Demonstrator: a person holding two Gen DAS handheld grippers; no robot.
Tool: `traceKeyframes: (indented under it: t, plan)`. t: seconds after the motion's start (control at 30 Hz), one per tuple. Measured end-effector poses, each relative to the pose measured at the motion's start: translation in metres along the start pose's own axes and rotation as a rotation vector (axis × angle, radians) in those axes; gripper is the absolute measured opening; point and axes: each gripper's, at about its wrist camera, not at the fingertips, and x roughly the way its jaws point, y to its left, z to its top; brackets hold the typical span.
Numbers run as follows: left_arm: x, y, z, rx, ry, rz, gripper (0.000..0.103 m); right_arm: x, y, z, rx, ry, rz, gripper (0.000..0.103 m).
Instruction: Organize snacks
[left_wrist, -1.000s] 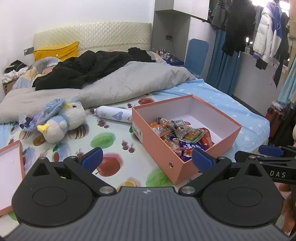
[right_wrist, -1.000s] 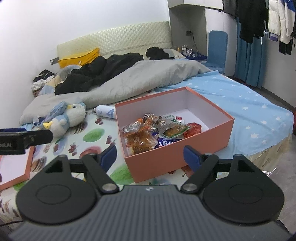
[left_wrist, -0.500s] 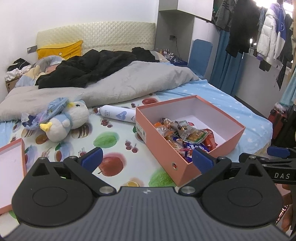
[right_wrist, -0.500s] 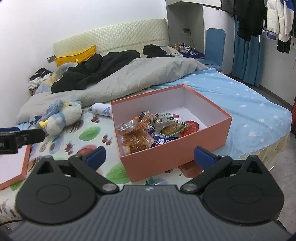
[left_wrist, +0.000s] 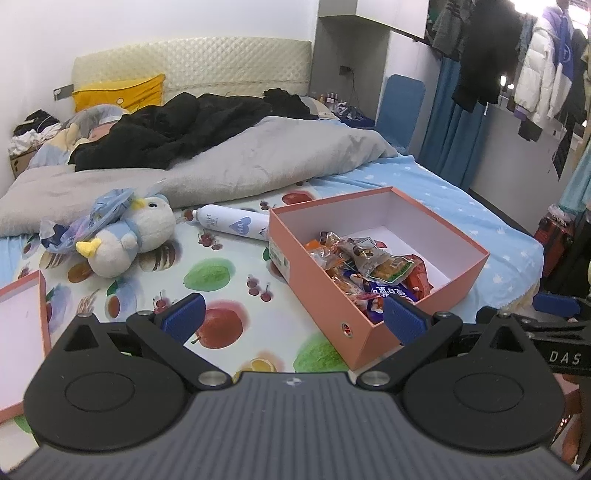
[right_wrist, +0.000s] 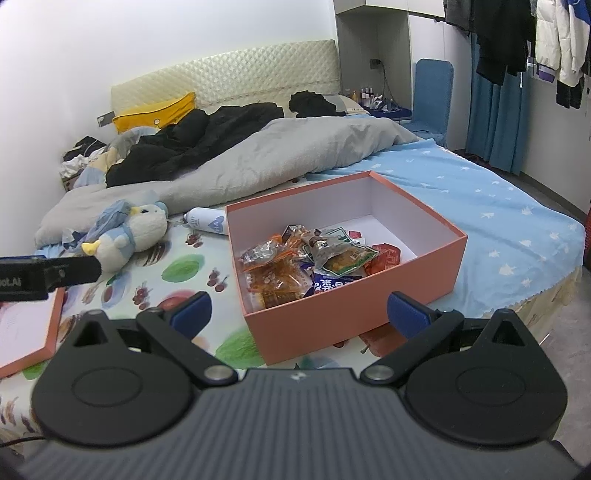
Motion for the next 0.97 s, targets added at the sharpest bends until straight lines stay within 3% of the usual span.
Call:
traceKeyframes:
  t: [0.97]
  plan:
    - [0.0023, -0.007, 0.0044, 0.015, -0.002, -0.029, 0.103, -0.002, -0.0006, 0.0055, 0.015, -0.02, -0.002, 0.103]
